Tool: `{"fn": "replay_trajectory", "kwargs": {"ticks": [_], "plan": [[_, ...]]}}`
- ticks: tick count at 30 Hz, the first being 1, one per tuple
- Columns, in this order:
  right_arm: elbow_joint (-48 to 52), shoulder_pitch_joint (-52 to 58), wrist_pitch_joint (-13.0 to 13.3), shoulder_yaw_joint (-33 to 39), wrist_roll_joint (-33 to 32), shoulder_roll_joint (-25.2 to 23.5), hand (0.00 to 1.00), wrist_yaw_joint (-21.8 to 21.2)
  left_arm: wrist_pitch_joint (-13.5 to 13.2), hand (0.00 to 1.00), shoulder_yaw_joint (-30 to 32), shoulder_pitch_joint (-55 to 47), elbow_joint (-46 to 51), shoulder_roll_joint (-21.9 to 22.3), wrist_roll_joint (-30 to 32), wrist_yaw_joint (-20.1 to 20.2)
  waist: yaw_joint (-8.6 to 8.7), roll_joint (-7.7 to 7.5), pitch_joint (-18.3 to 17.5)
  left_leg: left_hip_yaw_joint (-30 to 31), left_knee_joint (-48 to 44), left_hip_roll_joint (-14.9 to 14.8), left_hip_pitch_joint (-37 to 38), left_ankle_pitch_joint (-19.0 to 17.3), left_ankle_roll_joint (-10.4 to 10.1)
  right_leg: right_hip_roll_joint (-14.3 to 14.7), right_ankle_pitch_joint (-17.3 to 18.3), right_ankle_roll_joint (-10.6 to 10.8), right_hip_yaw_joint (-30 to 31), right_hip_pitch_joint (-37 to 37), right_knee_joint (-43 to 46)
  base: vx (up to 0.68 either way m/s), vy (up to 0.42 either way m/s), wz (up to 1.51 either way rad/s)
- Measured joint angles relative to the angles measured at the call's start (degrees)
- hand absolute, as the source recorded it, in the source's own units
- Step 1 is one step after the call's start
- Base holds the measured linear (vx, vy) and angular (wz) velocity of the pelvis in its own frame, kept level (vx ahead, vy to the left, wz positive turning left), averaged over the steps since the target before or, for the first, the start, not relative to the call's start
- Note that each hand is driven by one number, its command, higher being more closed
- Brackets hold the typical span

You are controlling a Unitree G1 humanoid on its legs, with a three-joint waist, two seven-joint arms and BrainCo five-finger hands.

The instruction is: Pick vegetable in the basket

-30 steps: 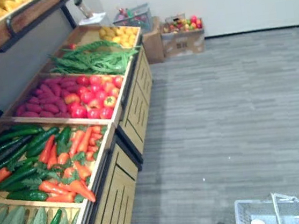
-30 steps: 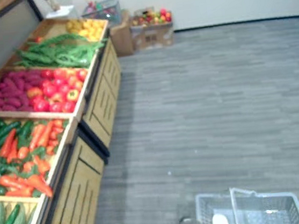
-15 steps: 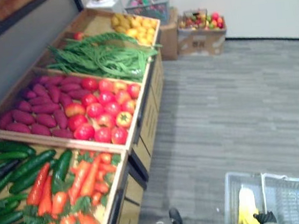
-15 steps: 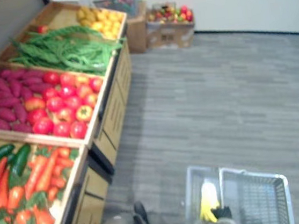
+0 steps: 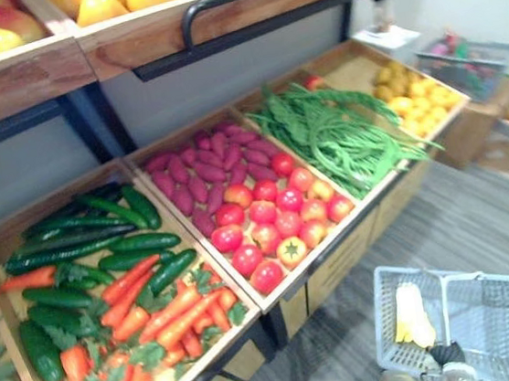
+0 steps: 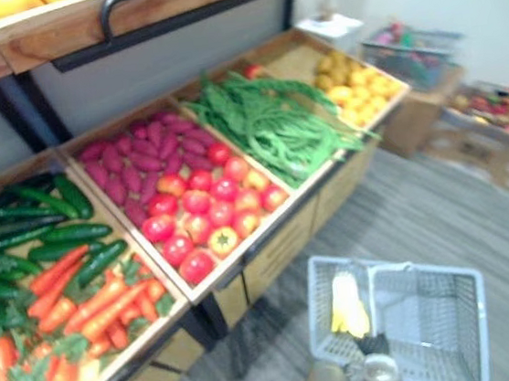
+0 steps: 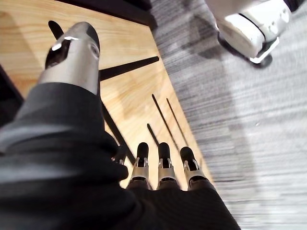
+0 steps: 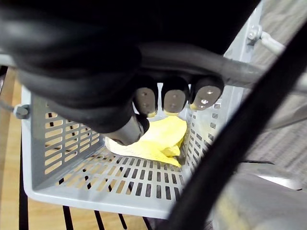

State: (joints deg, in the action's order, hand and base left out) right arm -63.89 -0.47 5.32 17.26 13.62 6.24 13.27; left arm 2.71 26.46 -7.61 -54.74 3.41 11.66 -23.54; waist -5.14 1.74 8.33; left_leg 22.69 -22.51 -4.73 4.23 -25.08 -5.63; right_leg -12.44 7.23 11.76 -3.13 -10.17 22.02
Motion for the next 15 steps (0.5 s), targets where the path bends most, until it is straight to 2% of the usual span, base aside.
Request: {"fn": "replay_trajectory", "kwargs": {"ticks": [1,2,3,4,5,6,7,9,10,12,15], "plan": [[0.1,0.3,0.0,0.2,0.0,1.0,1.00,0.1,-0.2,0.00,1.0,0.1,0.2,1.2,-0.5,-0.5,0.16,0.82,-0.6,2.4,1.2,-1.8,-1.2,3.0,-0.3,0.2,2.2,-1.4,-4.2,-0.1,2.3,0.18,-0.427,1.57],[0.0,-0.3,-0.3,1.1,0.0,1.5,1.00,0.0,-0.2,0.00,1.0,0.2,0.0,1.4,-1.8,-1.3,-0.19,0.97,-0.7,3.0,4.2,-3.5,-2.3,6.9,-1.0,-0.1,3.4,-3.0,-8.2,0.4,3.2,0.20,-0.529,1.70],[0.0,-0.5,-0.5,2.3,0.0,1.4,1.00,0.0,-0.2,0.00,1.1,0.0,0.0,1.3,-2.3,-1.4,-0.07,0.97,-0.7,2.7,5.7,-4.4,-3.1,9.2,-1.5,-0.3,3.7,-3.5,-10.6,1.1,3.0,0.17,-0.501,1.64],[0.0,-0.6,-1.0,4.6,0.0,1.3,1.00,0.0,-0.1,0.00,1.1,0.2,-0.1,1.2,-2.5,-1.7,0.34,0.93,-0.7,-0.7,7.1,-6.4,-4.5,12.9,-1.5,-0.3,3.9,-4.1,-15.0,3.1,1.2,0.12,-0.431,1.44],[-0.1,-0.6,-1.2,6.1,0.0,1.3,1.00,0.0,-0.1,0.00,0.9,0.2,-0.4,1.0,-2.5,-1.8,0.65,0.92,-0.6,-4.2,7.5,-7.4,-5.4,14.1,-1.7,-0.4,3.8,-4.5,-17.3,4.5,0.0,0.12,-0.387,1.73],[-0.7,-0.6,-1.4,8.6,-0.1,1.6,1.00,0.1,-0.1,0.00,0.8,0.7,-1.6,0.5,-2.8,-2.3,0.68,0.81,-0.6,-14.7,7.9,-9.1,-6.4,15.2,-1.9,-0.3,3.5,-5.1,-20.7,6.7,-2.0,0.08,-0.293,1.41],[-2.2,-1.1,-1.6,9.4,-0.2,2.2,1.00,0.1,0.0,0.00,-0.3,0.7,-2.7,-0.1,-3.3,-2.7,0.79,0.63,-0.6,-26.7,8.6,-10.4,-6.0,16.1,-1.3,-0.4,3.2,-5.6,-22.8,8.2,-3.7,0.06,-0.200,1.21],[-2.5,-1.3,-1.6,9.4,-1.3,2.8,1.00,0.1,0.3,0.00,-2.2,0.6,-4.9,-1.5,-3.7,-2.8,2.05,0.47,-0.6,-39.6,11.5,-10.5,-4.2,18.5,-1.5,-0.3,3.0,-5.6,-25.7,9.4,-5.1,0.04,-0.132,0.85],[-2.9,-1.3,-1.6,9.4,-1.3,2.7,1.00,0.1,0.4,0.00,-2.5,0.7,-5.8,-1.6,-3.7,-2.8,2.31,0.16,-0.6,-40.6,14.3,-10.1,-3.3,19.7,-2.8,-0.2,2.6,-5.4,-26.2,9.9,-5.9,0.01,-0.046,0.63],[-3.6,-1.1,-1.4,9.6,-1.3,1.7,1.00,0.1,0.6,0.00,-2.4,0.2,-6.9,-2.8,-3.7,-2.8,2.74,-0.66,-0.8,-38.9,20.1,-8.2,-1.2,22.8,-2.5,0.7,-0.6,-4.8,-27.5,12.5,-11.1,-0.02,0.020,0.29],[-3.8,-0.2,-1.1,10.2,-2.1,1.3,1.00,0.0,1.3,0.00,-2.3,0.1,-7.0,-3.2,-3.6,-2.7,3.45,-0.78,-1.1,-38.1,23.2,-6.2,-0.9,24.4,-1.9,0.4,-3.6,-4.1,-28.0,13.8,-15.7,-0.05,0.106,0.19]]}}
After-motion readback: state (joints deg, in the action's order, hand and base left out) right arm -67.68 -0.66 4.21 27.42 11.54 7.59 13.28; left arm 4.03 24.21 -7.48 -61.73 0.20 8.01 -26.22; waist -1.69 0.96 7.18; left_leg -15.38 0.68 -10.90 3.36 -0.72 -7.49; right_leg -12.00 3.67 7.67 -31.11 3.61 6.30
